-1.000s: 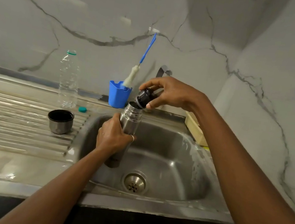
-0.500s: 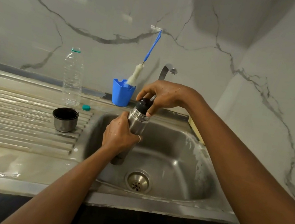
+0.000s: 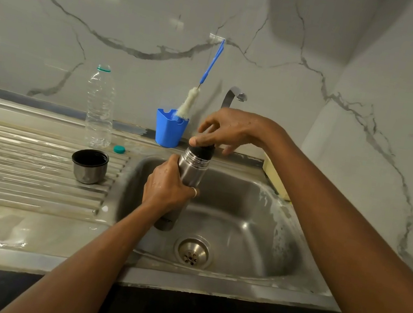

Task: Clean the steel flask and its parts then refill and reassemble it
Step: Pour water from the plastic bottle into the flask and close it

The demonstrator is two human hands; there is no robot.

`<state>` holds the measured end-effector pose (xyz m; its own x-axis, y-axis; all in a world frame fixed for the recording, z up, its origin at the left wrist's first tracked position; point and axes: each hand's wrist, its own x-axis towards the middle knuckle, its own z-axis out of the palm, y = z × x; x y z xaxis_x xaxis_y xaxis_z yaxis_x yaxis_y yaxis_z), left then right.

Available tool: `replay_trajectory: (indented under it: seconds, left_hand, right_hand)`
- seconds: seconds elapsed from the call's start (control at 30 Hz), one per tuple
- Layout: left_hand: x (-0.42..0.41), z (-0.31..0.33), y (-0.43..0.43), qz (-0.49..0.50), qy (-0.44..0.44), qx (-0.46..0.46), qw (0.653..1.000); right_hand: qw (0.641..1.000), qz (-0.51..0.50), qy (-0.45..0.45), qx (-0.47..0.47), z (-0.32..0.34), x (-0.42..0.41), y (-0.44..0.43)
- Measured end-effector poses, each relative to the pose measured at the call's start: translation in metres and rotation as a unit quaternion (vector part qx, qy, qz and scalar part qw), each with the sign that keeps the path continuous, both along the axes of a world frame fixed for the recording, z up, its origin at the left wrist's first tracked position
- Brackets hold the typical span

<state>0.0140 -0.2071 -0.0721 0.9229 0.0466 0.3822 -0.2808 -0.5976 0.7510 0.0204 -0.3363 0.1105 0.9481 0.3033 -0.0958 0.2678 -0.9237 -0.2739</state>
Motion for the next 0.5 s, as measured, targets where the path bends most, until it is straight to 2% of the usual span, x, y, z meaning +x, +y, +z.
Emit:
replay_trajectory:
  seconds: [0.17, 0.5]
  left_hand:
    - [0.0025, -0.0009, -0.0005, 0.0, 0.009, 0.0, 1.0]
    - [0.0019, -0.0004, -0.0013, -0.002, 0.009, 0.002, 1.0]
  right_hand:
    - [0.998, 0.051, 0.042, -0.009, 0.0032, -0.0005, 0.001]
    - [0.997, 0.077, 0.014, -0.019, -0.0034, 0.0058, 0.0041]
